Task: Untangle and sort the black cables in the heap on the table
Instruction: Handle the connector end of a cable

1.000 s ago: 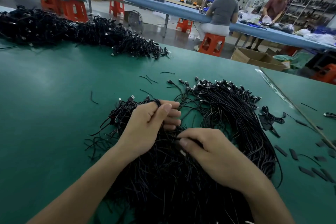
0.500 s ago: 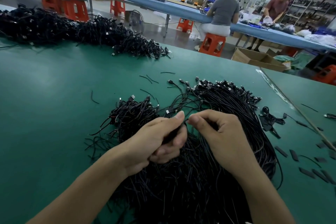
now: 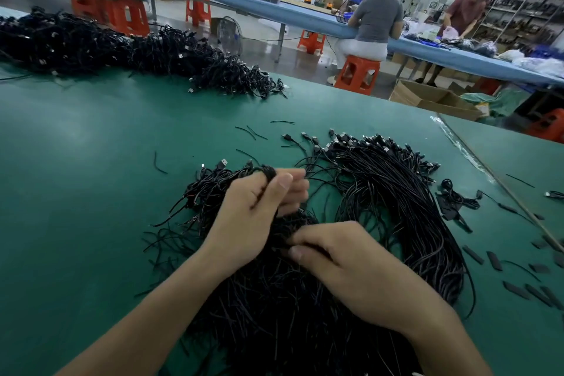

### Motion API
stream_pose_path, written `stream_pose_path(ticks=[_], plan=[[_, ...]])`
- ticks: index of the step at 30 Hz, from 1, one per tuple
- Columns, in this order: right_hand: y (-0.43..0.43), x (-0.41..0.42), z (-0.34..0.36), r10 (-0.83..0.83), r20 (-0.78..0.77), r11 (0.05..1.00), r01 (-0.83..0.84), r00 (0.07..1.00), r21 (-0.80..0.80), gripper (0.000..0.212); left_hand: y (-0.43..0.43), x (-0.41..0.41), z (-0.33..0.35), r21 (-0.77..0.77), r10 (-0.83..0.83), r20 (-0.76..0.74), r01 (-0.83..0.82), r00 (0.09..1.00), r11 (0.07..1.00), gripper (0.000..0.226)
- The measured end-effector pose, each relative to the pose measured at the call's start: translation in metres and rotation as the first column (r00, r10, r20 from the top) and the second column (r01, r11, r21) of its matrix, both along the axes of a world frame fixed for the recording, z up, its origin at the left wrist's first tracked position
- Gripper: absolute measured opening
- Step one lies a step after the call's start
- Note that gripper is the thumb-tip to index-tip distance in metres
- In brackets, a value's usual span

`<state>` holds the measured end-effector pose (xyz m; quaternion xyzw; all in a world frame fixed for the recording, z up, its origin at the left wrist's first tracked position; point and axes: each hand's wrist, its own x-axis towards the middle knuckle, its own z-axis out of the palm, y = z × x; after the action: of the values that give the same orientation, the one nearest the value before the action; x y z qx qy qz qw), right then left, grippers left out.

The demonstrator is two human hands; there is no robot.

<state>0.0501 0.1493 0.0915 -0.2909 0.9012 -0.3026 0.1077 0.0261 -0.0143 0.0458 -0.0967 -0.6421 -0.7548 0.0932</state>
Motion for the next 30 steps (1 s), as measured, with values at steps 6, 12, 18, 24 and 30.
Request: stream_pose_path(ticks=[6, 12, 18, 24, 30], plan=[[0.013, -0.009, 0.006, -0.203, -0.205, 0.959, 0.152, 0.958, -0.239, 0.010, 0.001, 0.011, 0.010, -0.343, -0.226, 0.222, 0.293, 0.949, 0.893, 0.047], [0.014, -0.015, -0.002, -0.216, -0.014, 0.855, 0.182, 0.976, -0.485, 0.019, -0.012, 0.015, 0.016, -0.082, -0.541, 0.377, 0.609, 0.752, 0.789, 0.057], [0.012, -0.015, -0.007, -0.037, 0.141, 0.860, 0.104, 0.989, -0.499, 0.025, -0.019, 0.013, 0.013, 0.214, -0.731, 0.324, 0.706, 0.601, 0.675, 0.050], [0.008, -0.009, -0.008, -0.171, -0.052, 0.929, 0.143, 0.984, -0.343, 0.017, -0.010, 0.011, 0.010, -0.260, -0.364, 0.356, 0.465, 0.861, 0.846, 0.058], [-0.012, -0.001, -0.015, -0.232, -0.139, 0.879, 0.146, 0.963, -0.455, 0.022, 0.001, 0.012, 0.012, 0.147, -0.453, 0.441, 0.436, 0.774, 0.888, 0.042]])
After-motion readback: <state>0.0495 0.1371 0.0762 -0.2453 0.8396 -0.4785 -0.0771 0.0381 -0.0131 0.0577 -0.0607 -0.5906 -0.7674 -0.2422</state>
